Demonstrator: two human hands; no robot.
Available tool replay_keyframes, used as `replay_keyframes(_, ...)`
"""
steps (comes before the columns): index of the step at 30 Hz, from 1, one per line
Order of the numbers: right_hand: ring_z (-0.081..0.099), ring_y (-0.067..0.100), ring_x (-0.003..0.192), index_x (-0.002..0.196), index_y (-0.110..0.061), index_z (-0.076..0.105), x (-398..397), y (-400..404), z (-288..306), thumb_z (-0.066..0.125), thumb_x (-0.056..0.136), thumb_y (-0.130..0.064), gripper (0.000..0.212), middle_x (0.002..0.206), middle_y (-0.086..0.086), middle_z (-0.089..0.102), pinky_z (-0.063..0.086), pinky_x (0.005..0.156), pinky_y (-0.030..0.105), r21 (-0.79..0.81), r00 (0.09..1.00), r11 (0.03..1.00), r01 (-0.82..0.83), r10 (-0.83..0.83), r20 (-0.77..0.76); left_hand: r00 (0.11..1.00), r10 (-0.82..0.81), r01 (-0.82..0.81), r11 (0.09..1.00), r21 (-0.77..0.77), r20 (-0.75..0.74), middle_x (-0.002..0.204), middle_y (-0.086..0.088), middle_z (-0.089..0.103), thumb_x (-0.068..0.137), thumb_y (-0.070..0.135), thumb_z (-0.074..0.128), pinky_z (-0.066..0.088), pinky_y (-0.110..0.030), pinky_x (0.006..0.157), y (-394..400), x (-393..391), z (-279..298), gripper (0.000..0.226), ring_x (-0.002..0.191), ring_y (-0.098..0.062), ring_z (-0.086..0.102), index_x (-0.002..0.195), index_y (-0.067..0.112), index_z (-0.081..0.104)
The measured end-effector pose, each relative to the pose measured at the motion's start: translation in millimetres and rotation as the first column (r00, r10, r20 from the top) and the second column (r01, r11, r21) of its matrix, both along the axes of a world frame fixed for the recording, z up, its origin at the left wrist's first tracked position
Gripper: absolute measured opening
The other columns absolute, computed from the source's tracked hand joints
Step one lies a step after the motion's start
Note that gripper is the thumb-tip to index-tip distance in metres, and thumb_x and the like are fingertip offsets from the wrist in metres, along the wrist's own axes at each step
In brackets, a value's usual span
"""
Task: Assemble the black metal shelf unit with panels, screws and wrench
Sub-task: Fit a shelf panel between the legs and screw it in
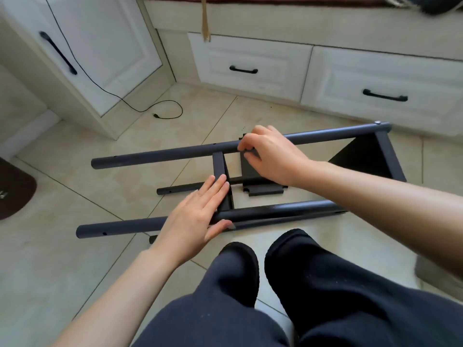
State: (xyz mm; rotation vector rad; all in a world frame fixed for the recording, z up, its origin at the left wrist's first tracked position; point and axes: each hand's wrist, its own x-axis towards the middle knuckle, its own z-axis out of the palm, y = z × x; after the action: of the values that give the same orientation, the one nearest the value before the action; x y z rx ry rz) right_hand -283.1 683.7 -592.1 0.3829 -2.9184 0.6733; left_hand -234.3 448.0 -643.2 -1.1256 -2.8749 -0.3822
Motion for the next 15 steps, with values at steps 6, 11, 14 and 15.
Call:
replay_keyframes(6, 0.041, 0.029, 0.127, 0.146, -0.026, 0.038, -19.1, 6.5, -3.5, 0.047, 0.101, -0.03, 0.046, 0.137, 0.005, 0.048, 0.031, 0.105, 0.046, 0.28, 0.994, 0.959, -0.03, -0.001, 0.112, 0.989, 0.126, -0.138, 0.972, 0.189, 0.074, 0.159, 0.005, 0.036, 0.095, 0.022, 0.069, 0.04, -0.039, 0.114, 5.3, 24.4, -4.1, 0.059, 0.136, -0.02, 0.051, 0.149, 0.012, 0.048)
replay_keyframes(11, 0.048, 0.03, 0.119, 0.142, -0.027, 0.039, -23.7, 5.9, -7.3, 0.045, 0.101, -0.022, 0.041, 0.129, 0.005, 0.052, 0.033, 0.103, 0.048, 0.24, 0.99, 0.971, -0.018, -0.016, 0.139, 0.94, 0.305, -0.34, 0.807, 0.483, 0.151, 0.121, 0.008, 0.069, 0.093, 0.007, 0.069, 0.047, -0.022, 0.103, -13.5, 48.1, 1.0, 0.024, 0.116, -0.001, 0.06, 0.116, 0.013, 0.073)
replay_keyframes(14, 0.049, 0.03, 0.118, 0.142, -0.027, 0.038, -23.8, 7.4, -10.0, 0.043, 0.101, -0.015, 0.043, 0.129, 0.006, 0.053, 0.034, 0.101, 0.047, 0.261, 0.994, 0.965, -0.021, -0.009, 0.113, 0.889, 0.411, -0.441, 0.655, 0.613, 0.201, 0.096, 0.015, 0.071, 0.093, 0.013, 0.065, 0.049, -0.012, 0.084, -20.9, 66.3, -1.3, 0.011, 0.098, -0.002, 0.065, 0.096, 0.017, 0.074)
replay_keyframes(15, 0.049, 0.031, 0.118, 0.143, -0.027, 0.039, -24.0, 7.8, -10.8, 0.043, 0.101, -0.014, 0.044, 0.129, 0.006, 0.053, 0.034, 0.101, 0.047, 0.259, 0.994, 0.966, -0.017, -0.011, 0.106, 0.841, 0.445, -0.532, 0.58, 0.617, 0.307, 0.088, 0.017, 0.071, 0.094, 0.017, 0.065, 0.05, -0.013, 0.079, -21.4, 70.2, -2.7, 0.009, 0.093, -0.003, 0.066, 0.093, 0.02, 0.074)
